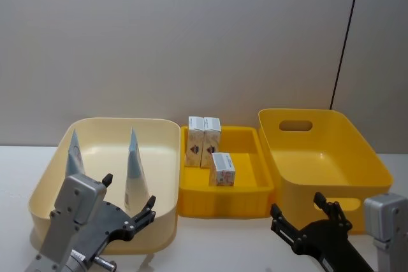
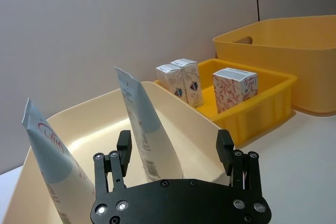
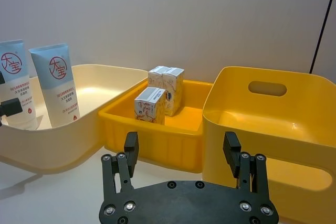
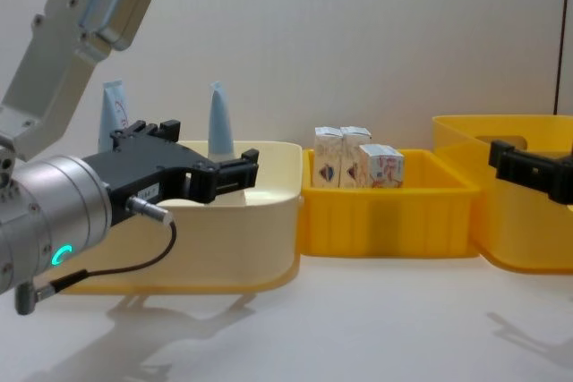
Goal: Bimanual collaborative sorting of washing and personal care products
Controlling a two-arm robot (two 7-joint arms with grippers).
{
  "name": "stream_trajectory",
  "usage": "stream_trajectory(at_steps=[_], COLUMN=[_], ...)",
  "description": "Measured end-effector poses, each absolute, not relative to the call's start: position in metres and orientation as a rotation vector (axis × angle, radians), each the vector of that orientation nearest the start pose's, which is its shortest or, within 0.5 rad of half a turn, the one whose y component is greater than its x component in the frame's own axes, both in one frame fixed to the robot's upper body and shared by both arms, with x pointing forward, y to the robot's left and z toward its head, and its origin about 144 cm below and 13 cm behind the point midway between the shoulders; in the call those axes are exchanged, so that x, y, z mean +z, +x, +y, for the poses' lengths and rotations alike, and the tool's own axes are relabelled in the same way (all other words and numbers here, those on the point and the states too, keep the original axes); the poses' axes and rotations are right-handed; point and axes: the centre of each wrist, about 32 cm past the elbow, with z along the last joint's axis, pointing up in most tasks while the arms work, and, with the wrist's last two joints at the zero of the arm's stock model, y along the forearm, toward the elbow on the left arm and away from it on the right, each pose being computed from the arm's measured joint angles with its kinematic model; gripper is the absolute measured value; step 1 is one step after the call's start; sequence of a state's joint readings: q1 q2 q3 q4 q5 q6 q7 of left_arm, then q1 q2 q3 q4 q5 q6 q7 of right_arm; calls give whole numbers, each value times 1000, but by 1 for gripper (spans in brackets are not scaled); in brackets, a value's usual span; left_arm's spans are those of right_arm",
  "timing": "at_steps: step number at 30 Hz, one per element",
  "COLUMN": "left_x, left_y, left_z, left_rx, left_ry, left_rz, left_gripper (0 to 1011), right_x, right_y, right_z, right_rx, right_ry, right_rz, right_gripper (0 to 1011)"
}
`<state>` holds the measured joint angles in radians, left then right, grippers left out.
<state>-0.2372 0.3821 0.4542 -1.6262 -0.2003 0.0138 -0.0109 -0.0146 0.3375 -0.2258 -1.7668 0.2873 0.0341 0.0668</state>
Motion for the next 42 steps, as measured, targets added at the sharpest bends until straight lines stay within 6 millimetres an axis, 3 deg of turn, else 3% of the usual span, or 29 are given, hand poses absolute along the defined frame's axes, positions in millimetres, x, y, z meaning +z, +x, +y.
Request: stream_trajectory(at_steps=[42], left_x=[1204], left_y=[492], left_z=[198], left_rx=[1124], left_ry=[61], left_rz=[-268], left_gripper=[1003], right_x=[1189], right_y=[444], right_z=[-235], right_rx=[-1223], right_ry=[18], right_rz=[-85], right_gripper=[1001])
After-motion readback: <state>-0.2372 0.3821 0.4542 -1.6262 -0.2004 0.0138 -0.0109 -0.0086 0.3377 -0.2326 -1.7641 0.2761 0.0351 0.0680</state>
